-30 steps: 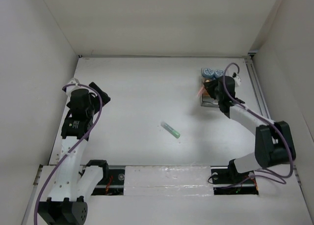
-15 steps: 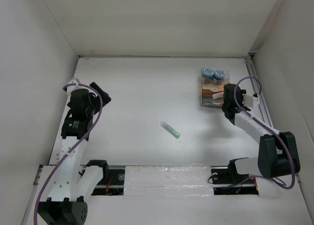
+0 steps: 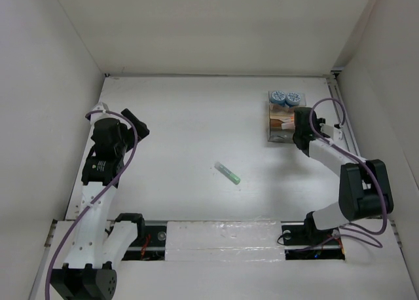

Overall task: Sort the stationery into containers
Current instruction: Place the stationery into the container, then grab a piece of stationery with the right arm, then place the stationery into the container

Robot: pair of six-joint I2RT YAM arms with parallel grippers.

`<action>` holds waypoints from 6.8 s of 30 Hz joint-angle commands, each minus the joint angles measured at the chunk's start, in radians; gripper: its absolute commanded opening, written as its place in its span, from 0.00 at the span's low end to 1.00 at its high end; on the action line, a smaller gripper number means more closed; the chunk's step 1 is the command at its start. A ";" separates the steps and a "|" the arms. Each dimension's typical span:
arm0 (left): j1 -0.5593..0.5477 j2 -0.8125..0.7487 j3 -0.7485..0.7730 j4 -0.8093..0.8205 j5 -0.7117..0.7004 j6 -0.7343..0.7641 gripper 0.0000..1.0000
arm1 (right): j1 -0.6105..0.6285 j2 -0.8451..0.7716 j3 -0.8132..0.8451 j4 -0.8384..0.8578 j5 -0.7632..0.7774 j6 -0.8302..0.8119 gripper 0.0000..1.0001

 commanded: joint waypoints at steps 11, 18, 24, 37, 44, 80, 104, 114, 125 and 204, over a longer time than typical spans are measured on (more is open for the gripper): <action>0.004 -0.002 -0.004 0.048 0.031 0.024 0.99 | 0.015 0.042 0.053 -0.003 -0.045 0.001 0.36; 0.004 -0.002 -0.004 0.048 0.031 0.024 0.99 | 0.045 -0.004 0.042 -0.003 -0.021 -0.008 0.79; 0.004 -0.011 -0.004 0.048 0.040 0.024 0.99 | 0.130 -0.121 0.042 0.118 -0.038 -0.329 0.81; 0.004 -0.011 -0.004 0.028 -0.018 -0.006 0.99 | 0.598 0.288 0.461 -0.293 -0.540 -1.204 1.00; 0.004 -0.020 -0.004 0.028 -0.018 -0.006 0.99 | 0.707 0.394 0.475 -0.293 -0.552 -1.191 0.99; 0.004 -0.030 -0.004 0.037 0.013 0.012 0.99 | 0.688 0.280 0.336 -0.273 -0.344 -0.964 0.00; 0.004 -0.011 -0.013 0.037 0.002 0.012 0.99 | 0.000 -0.201 -0.045 0.049 -0.185 0.059 0.00; 0.004 -0.011 -0.013 0.037 0.011 0.012 0.99 | -0.029 -0.118 -0.033 -0.012 -0.076 0.129 0.00; 0.004 -0.002 -0.013 0.047 0.039 0.021 0.99 | -0.008 -0.063 -0.004 -0.089 -0.004 0.159 0.07; -0.083 -0.459 0.274 -0.426 -0.285 -0.023 0.99 | 0.575 -1.141 0.382 -0.966 -0.345 -0.829 1.00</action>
